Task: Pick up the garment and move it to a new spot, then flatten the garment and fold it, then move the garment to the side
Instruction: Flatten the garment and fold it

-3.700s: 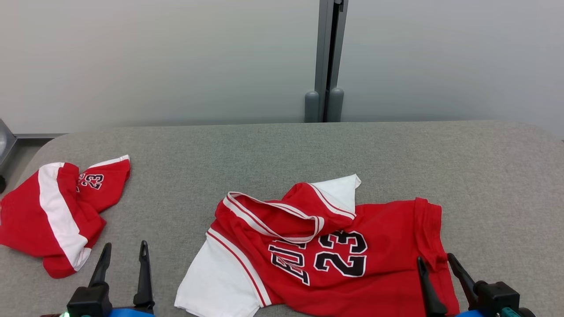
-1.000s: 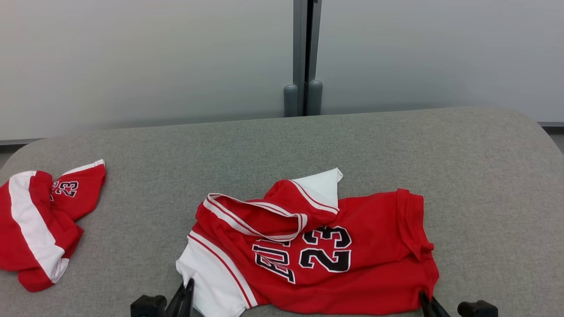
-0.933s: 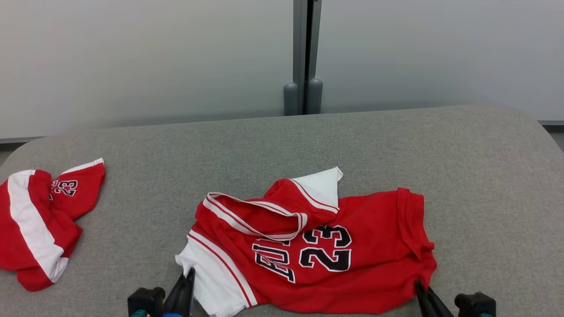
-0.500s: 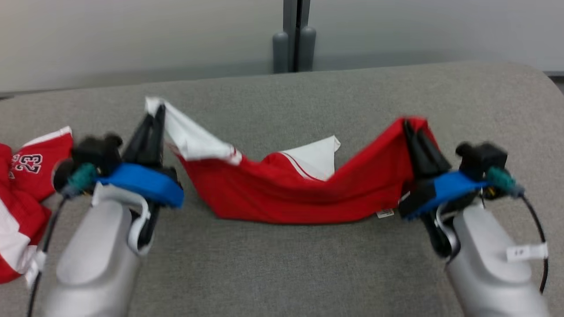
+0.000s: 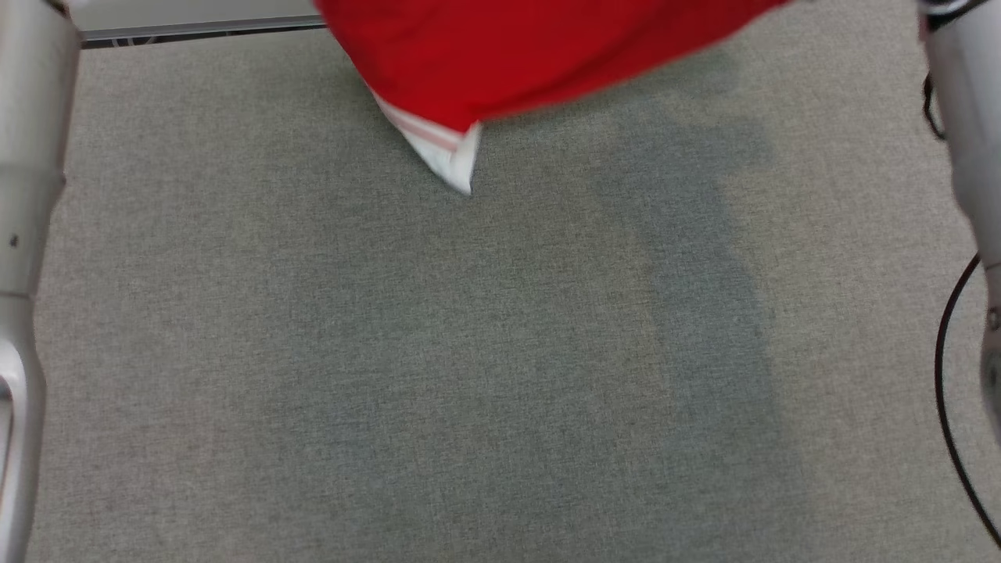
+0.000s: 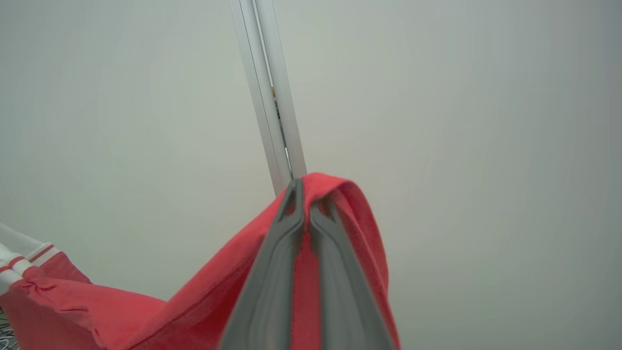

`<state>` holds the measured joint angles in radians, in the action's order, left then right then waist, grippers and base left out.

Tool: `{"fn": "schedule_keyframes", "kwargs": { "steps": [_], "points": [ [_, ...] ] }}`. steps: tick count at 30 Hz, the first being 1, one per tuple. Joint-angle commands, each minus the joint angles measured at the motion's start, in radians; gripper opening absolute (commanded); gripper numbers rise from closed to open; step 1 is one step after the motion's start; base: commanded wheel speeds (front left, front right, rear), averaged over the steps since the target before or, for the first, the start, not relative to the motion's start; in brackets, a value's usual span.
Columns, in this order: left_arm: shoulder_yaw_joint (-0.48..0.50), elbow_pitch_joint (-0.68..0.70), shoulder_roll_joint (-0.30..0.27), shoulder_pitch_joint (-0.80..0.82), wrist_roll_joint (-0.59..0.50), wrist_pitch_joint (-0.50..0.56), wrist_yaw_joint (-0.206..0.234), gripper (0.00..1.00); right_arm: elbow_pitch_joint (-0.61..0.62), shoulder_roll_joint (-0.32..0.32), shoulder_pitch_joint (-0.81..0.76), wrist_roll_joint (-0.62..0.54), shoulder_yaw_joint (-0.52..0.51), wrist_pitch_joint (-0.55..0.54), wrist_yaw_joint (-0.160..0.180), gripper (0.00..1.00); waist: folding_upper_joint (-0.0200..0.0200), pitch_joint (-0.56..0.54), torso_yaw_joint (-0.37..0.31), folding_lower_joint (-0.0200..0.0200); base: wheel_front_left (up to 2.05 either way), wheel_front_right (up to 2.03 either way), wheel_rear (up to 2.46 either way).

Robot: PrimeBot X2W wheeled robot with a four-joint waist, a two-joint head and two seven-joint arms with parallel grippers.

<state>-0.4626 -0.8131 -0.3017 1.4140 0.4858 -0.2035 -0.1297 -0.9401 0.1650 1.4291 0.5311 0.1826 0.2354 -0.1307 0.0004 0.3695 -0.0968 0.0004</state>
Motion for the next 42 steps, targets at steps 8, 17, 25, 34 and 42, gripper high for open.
{"fn": "schedule_keyframes", "kwargs": {
  "steps": [8,17,25,34,42],
  "points": [
    [-0.08,-0.081,0.056,0.254,0.044,-0.044,-0.001,0.0,-0.131,0.043,0.189,0.015,0.062,0.016,0.0,0.0,-0.0004,0.022,0.011,-0.0004,0.0,0.0,0.0],
    [-0.123,-0.053,0.032,0.05,0.142,-0.062,-0.001,0.0,-0.139,0.04,-0.009,0.116,0.153,0.03,0.0,0.0,-0.0004,0.04,0.032,-0.0004,0.0,0.0,0.0],
    [0.064,0.208,0.039,-0.437,0.073,-0.062,0.012,0.0,0.12,0.093,-0.404,0.228,0.183,0.031,0.0,0.0,-0.0004,-0.04,0.048,-0.0004,0.0,0.0,0.0],
    [0.252,0.459,0.153,-0.995,0.006,-0.062,0.026,0.0,0.354,0.126,-0.881,0.251,0.169,0.031,0.0,0.0,-0.0004,-0.168,0.056,-0.0004,0.0,0.0,0.0],
    [0.319,0.544,0.222,-1.331,-0.034,-0.062,0.016,0.0,0.4,0.093,-1.179,0.201,0.133,0.031,0.0,0.0,-0.0004,-0.242,0.066,-0.0004,0.0,0.0,0.0]
  ]
}}
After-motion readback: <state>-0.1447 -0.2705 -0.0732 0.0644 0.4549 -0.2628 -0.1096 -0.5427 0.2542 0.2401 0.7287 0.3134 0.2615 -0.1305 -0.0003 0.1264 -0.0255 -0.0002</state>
